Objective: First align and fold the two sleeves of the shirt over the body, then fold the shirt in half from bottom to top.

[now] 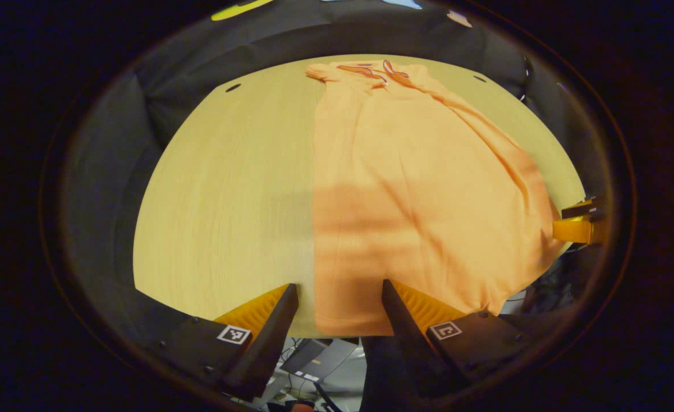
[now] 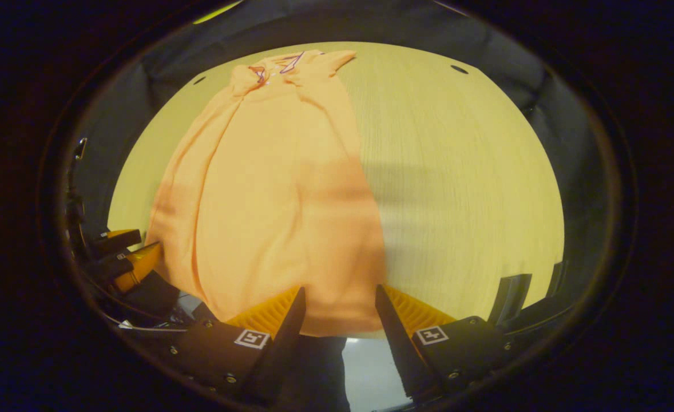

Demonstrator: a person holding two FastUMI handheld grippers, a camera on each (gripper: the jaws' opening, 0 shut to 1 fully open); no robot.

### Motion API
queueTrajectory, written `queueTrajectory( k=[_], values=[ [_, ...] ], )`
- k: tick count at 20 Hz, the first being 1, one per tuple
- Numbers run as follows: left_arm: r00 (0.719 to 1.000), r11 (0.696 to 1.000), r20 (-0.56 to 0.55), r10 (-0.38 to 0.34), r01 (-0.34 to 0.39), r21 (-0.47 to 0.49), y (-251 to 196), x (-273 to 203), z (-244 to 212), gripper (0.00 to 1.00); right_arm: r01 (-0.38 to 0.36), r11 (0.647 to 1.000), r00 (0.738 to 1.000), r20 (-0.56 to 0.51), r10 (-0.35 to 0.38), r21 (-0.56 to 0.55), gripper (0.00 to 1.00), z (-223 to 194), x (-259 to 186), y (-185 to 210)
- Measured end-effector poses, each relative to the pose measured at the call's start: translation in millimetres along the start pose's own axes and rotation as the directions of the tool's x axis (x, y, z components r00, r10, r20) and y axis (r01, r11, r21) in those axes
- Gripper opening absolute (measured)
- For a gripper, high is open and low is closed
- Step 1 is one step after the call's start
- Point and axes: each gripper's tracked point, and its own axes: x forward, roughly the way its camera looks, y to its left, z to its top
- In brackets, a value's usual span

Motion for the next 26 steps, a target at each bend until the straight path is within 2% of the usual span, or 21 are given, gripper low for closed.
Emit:
queueTrajectory(
  k=[1, 3, 4, 5, 6, 7, 10, 13, 15, 16, 17, 18, 19, 20, 21, 22, 26],
  values=[
    [1.000, 1.000, -0.025, 0.001, -0.001, 0.003, -1, 1, -2, 0.98, 0.008, 1.000, 1.000, -0.020, -0.008, -0.011, 0.78, -4, 3, 1],
    [0.998, 1.000, -0.067, -0.020, 0.020, 0.007, -5, 3, -1, 1.00, 0.011, 0.999, 0.998, -0.057, -0.013, -0.035, 0.78, -9, 10, 5],
    [0.996, 0.999, -0.087, -0.031, 0.032, 0.006, -6, 4, 0, 0.98, 0.028, 0.998, 0.995, -0.094, -0.034, -0.058, 0.77, -14, 13, 3],
    [0.994, 0.999, -0.105, -0.041, 0.041, 0.006, -6, 4, 1, 0.93, 0.043, 0.996, 0.995, -0.085, -0.050, -0.082, 0.78, -8, 13, 3],
    [0.991, 0.999, -0.120, -0.053, 0.054, 0.004, -6, 5, 1, 0.92, 0.044, 0.994, 0.993, -0.104, -0.055, -0.100, 0.72, -8, 14, 5],
    [0.989, 0.998, -0.133, -0.068, 0.068, -0.009, -7, 7, 1, 0.92, 0.043, 0.994, 0.990, -0.126, -0.056, -0.101, 0.78, -8, 16, 5],
    [0.983, 0.994, -0.158, -0.097, 0.088, -0.063, -7, 9, 3, 0.92, 0.044, 0.996, 0.976, -0.211, -0.059, -0.074, 0.80, -5, 17, 4],
    [0.979, 0.995, -0.175, -0.100, 0.097, -0.027, -11, 9, 5, 0.92, 0.054, 0.996, 0.970, -0.232, -0.068, -0.067, 0.82, -7, 16, 5],
    [0.977, 0.994, -0.185, -0.110, 0.111, -0.004, -16, 8, 6, 0.83, 0.049, 0.996, 0.972, -0.227, -0.064, -0.071, 0.83, -6, 16, 6],
    [0.977, 0.993, -0.181, -0.112, 0.114, 0.002, -19, 9, 9, 0.79, 0.055, 0.997, 0.974, -0.217, -0.066, -0.055, 0.80, -2, 16, 4],
    [0.978, 0.993, -0.174, -0.117, 0.120, 0.007, -22, 9, 11, 0.67, 0.066, 0.997, 0.974, -0.214, -0.071, -0.029, 0.64, -2, 18, 3],
    [0.978, 0.992, -0.171, -0.123, 0.127, 0.013, -23, 9, 13, 0.59, 0.081, 0.997, 0.978, -0.196, -0.077, 0.014, 0.39, 4, 18, -1],
    [0.981, 0.992, -0.145, -0.125, 0.127, 0.006, -24, 11, 19, 0.48, 0.076, 0.997, 0.973, -0.219, -0.070, 0.016, 0.14, -1, 17, 1],
    [0.984, 0.992, -0.129, -0.124, 0.122, -0.024, -25, 10, 22, 0.36, 0.075, 0.997, 0.974, -0.216, -0.073, 0.000, 0.11, 2, 17, 1],
    [0.984, 0.992, -0.131, -0.120, 0.116, -0.040, -25, 8, 26, 0.11, 0.076, 0.997, 0.974, -0.216, -0.073, 0.003, 0.11, 1, 14, 2],
    [0.985, 0.993, -0.131, -0.113, 0.108, -0.046, -25, 6, 28, 0.07, 0.077, 0.997, 0.975, -0.210, -0.075, 0.001, 0.02, 2, 15, 0],
    [0.989, 0.995, -0.111, -0.100, 0.098, -0.029, -21, -14, 44, 0.06, 0.086, 0.996, 0.977, -0.195, -0.086, -0.010, 0.02, 2, 16, 1]
  ],
)
